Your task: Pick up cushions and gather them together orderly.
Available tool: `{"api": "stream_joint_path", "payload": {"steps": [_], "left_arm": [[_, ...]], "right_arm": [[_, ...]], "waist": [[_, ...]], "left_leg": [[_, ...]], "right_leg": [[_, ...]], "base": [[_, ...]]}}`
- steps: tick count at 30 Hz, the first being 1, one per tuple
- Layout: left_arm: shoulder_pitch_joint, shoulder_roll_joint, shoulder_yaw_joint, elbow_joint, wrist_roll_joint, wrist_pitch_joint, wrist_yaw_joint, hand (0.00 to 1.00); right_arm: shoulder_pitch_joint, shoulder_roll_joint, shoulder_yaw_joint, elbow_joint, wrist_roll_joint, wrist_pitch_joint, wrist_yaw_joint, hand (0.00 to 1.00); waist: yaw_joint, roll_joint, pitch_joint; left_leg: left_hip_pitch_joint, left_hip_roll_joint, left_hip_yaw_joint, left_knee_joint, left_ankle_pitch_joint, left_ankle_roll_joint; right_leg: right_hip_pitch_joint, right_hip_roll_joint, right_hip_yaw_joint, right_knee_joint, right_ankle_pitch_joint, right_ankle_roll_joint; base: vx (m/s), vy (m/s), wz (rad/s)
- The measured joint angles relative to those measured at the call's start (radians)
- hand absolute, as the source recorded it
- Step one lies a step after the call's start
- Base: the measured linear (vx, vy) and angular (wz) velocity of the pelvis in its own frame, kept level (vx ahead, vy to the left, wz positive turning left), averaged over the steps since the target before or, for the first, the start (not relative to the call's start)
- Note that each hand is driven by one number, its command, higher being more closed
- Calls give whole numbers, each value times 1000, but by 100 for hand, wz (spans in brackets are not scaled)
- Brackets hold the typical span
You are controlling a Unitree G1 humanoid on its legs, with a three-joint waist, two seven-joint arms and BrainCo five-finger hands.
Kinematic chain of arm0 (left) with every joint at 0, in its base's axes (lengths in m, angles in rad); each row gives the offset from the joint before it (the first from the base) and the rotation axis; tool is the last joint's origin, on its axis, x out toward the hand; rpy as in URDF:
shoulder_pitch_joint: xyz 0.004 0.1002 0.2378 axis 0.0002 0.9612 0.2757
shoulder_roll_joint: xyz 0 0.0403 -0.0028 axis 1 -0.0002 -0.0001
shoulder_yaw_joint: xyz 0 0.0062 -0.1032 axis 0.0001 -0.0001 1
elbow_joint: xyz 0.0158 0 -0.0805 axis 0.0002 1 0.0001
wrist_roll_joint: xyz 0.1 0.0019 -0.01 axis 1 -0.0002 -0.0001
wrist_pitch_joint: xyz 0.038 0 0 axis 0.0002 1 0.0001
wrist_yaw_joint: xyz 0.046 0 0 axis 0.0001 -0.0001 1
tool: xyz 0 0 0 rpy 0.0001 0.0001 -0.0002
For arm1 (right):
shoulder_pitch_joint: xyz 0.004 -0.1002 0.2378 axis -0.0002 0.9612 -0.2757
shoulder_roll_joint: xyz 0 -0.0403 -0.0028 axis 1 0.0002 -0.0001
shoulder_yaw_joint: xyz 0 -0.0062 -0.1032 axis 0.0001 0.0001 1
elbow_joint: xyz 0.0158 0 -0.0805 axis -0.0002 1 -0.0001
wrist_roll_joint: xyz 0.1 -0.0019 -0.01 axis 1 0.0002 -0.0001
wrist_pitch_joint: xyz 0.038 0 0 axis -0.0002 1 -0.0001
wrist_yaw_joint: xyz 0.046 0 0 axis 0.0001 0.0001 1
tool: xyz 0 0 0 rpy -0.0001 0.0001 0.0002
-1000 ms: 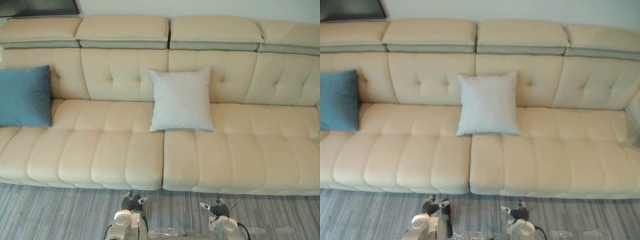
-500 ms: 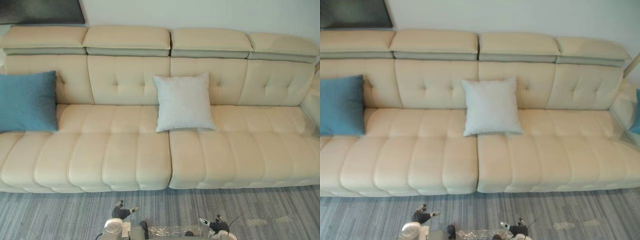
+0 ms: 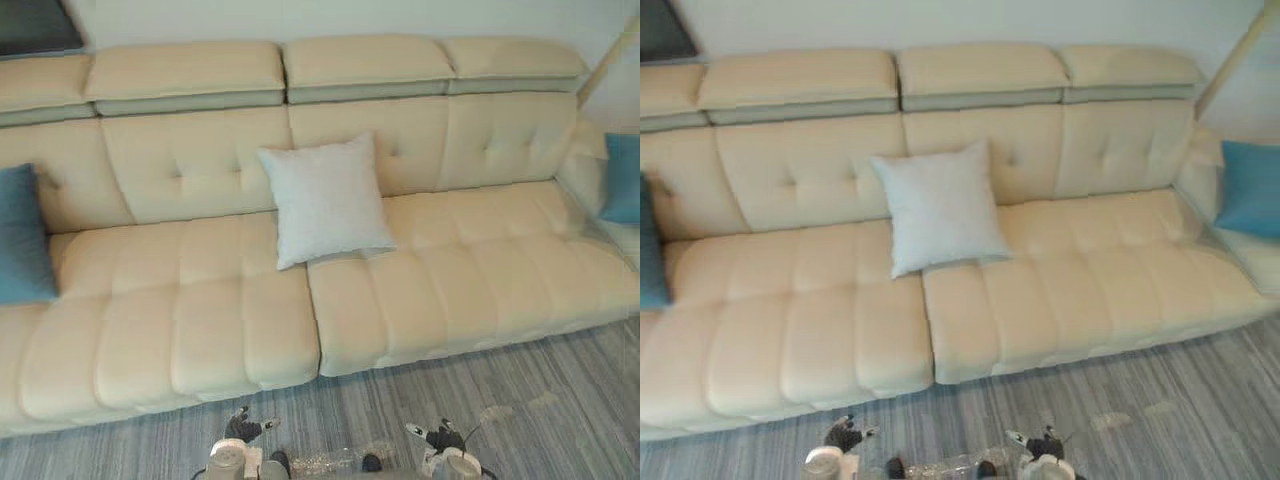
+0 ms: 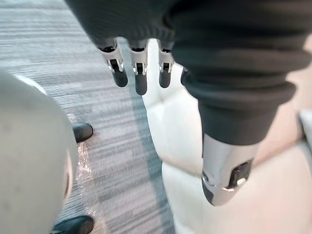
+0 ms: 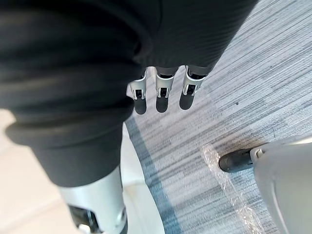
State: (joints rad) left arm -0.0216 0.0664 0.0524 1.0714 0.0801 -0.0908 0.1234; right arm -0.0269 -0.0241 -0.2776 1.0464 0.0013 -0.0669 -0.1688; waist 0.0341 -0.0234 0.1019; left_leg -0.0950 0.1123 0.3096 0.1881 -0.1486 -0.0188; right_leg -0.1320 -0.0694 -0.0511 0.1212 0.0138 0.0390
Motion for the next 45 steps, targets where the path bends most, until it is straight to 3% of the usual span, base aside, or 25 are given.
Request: {"api": "stream_joint_path", "payload": {"steps": [4, 6, 8, 9, 12, 13, 14, 16, 18, 19, 23, 24, 26, 27, 29, 30, 31, 33, 34, 36, 37, 40, 42, 44, 45], "left_arm": [[-21, 3, -34, -9, 8, 1, 1, 0], [-6, 24, -43, -34, 13, -3, 2, 0], [-1, 50, -48, -35, 14, -3, 5, 0], [18, 63, -51, -32, 14, -2, 5, 0], [20, 55, -51, -19, 15, -1, 5, 0], [27, 47, -52, -19, 15, -1, 4, 0], [29, 38, -47, -21, 14, 0, 2, 0], [28, 39, -50, -25, 16, 0, 1, 0], [31, 32, -54, -41, 18, 0, 2, 0], [25, 22, -56, -55, 18, 2, 6, 0], [14, 5, -85, -64, 17, 4, 6, 0], [11, -11, -88, -65, 17, 9, 6, 0], [10, -25, -89, -69, 14, 9, 3, 0], [13, -24, -89, -70, 14, 9, 3, 0], [14, -20, -89, -70, 13, 10, 3, 0], [15, -21, -90, -79, 7, 11, 2, 0], [15, -20, -90, -80, 6, 11, 2, 0], [27, -10, -110, -79, -2, 16, 3, 0], [25, -3, -122, -77, -2, 16, 3, 0], [17, 3, -143, -76, -3, 17, 6, 0], [16, 4, -147, -76, -3, 17, 7, 0], [11, 4, -151, -76, -4, 17, 7, 0], [9, 10, -154, -68, -3, 17, 8, 0], [5, 24, -159, -42, -3, 15, 8, 0], [2, 3, -156, -33, -3, 14, 8, 0]], "right_arm": [[-3, -39, 18, -2, -2, 6, -2, 0], [-8, -52, 50, -1, -4, 8, -2, 0], [-11, -52, 54, 6, -16, 10, -1, 0], [-13, -62, 61, 12, -41, 11, -3, 0], [2, -75, 60, 19, -40, 11, -7, 0], [0, -80, 59, 29, -39, 11, -7, 0], [7, -84, 59, 32, -37, 10, -8, 0], [23, -95, 60, 33, -27, 10, -10, 0], [23, -108, 65, 33, -13, 10, -16, 0], [22, -118, 53, 42, 1, 10, -26, 0], [17, -123, 43, 57, 3, 15, -35, 0], [12, -123, 35, 60, 4, 16, -38, 0], [0, -121, 22, 60, 4, 17, -40, 0], [-4, -113, 18, 58, 2, 18, -43, 0], [11, -91, -4, 32, 0, 19, -43, 0], [27, -70, -36, 12, -1, 19, -42, 0], [29, -69, -37, 11, -1, 19, -42, 0], [41, -51, -34, -4, -2, 19, -37, 0], [41, -49, -34, -4, -2, 20, -36, 0], [48, -50, -40, -6, -2, 21, -33, 0], [48, -51, -40, -6, -2, 21, -33, 0], [17, -53, -34, -8, -1, 17, -32, 0], [11, -56, -34, -9, -2, 18, -32, 0], [46, -56, -37, -3, 2, 19, -33, 0], [47, -80, -42, 1, -2, 20, -38, 0]], "waist": [[-12, 31, 29], [-15, 38, 34], [-15, 28, 33], [-10, 42, 34], [-11, 52, 27], [-10, 53, 27], [-10, 52, 27], [-11, 50, 28], [-5, 52, 29], [1, 61, 30], [14, 77, 45], [22, 80, 44], [31, 94, 41], [45, 97, 38], [45, 82, 41], [63, 69, 44], [66, 65, 45], [59, 62, 43], [56, 60, 44], [41, 60, 45], [36, 62, 45], [24, 88, 52], [20, 82, 49], [3, 36, 30], [-10, 73, 18]], "left_leg": [[-1, 17, 67, 48, -13, 2], [22, 48, 129, 76, -57, -16], [30, 77, 167, 120, -79, -45], [36, 138, 181, 179, -111, -82], [30, 215, 187, 259, -104, -96], [18, 254, 181, 334, -96, -87], [-10, 300, 155, 450, -73, -47], [-71, 328, 52, 620, 24, 95], [-153, 247, -121, 753, -46, 3], [-185, 149, -195, 759, -100, -32], [-223, -29, -271, 514, -136, -43], [-227, -100, -335, 350, -118, -63], [-223, -142, -406, 211, -29, -56], [-196, -144, -399, 179, 34, -6], [-175, -143, -344, 184, 0, 27], [-134, -143, -275, 178, -35, 41], [-125, -143, -262, 176, -40, 43], [-46, -147, -204, 166, -87, 59], [-29, -147, -194, 163, -91, 62], [51, -132, -180, 105, -92, 63], [66, -120, -177, 91, -92, 63], [126, -34, -168, 45, -115, 23], [174, -9, -170, 4, -118, 16], [198, -10, -220, 31, -151, -48], [155, 37, -262, 134, -152, -73]], "right_leg": [[-54, -23, -163, 57, -1, -3], [-65, -77, -309, 144, -100, -63], [-57, -134, -438, 184, -137, -66], [-44, -93, -450, 176, -144, -30], [-50, -27, -418, 175, -183, -63], [-45, 0, -403, 184, -198, -79], [-35, 31, -378, 194, -216, -100], [-4, 72, -321, 188, -223, -113], [17, 103, -237, 188, -223, -154], [37, 124, -176, 167, -210, -166], [94, 164, -43, 99, -187, -162], [103, 174, 15, 77, -184, -156], [119, 190, 87, 52, -184, -152], [125, 197, 144, 55, -199, -140], [113, 183, 180, 116, -255, -101], [49, 157, 171, 305, -325, 3], [36, 153, 167, 342, -330, 21], [-84, 105, 95, 650, -329, 214], [-103, 91, 80, 702, -332, 203], [-140, 1, -26, 713, -363, 71], [-146, -14, -49, 686, -371, 50], [-213, -42, -93, 556, -369, 46], [-257, -66, -92, 440, -292, 49], [-254, -100, -71, 351, -137, 20], [-248, -69, -103, 376, -179, -7]], "base": [[-61, -59, -68], [-82, -92, -62], [-41, -186, -78], [-7, -253, -82], [52, -303, -56], [79, -310, -79], [81, -243, -78], [177, -299, -92], [276, -202, -137], [196, -36, -127], [238, 8, -124], [215, 50, -121], [249, 94, -129], [313, 126, -117], [396, 117, -98], [317, 82, -94], [299, 91, -105], [272, 71, -71], [319, 31, -43], [356, -37, -32], [368, -116, -29], [298, -177, -40], [347, -301, -19], [449, -415, 37], [408, -392, 36]]}}
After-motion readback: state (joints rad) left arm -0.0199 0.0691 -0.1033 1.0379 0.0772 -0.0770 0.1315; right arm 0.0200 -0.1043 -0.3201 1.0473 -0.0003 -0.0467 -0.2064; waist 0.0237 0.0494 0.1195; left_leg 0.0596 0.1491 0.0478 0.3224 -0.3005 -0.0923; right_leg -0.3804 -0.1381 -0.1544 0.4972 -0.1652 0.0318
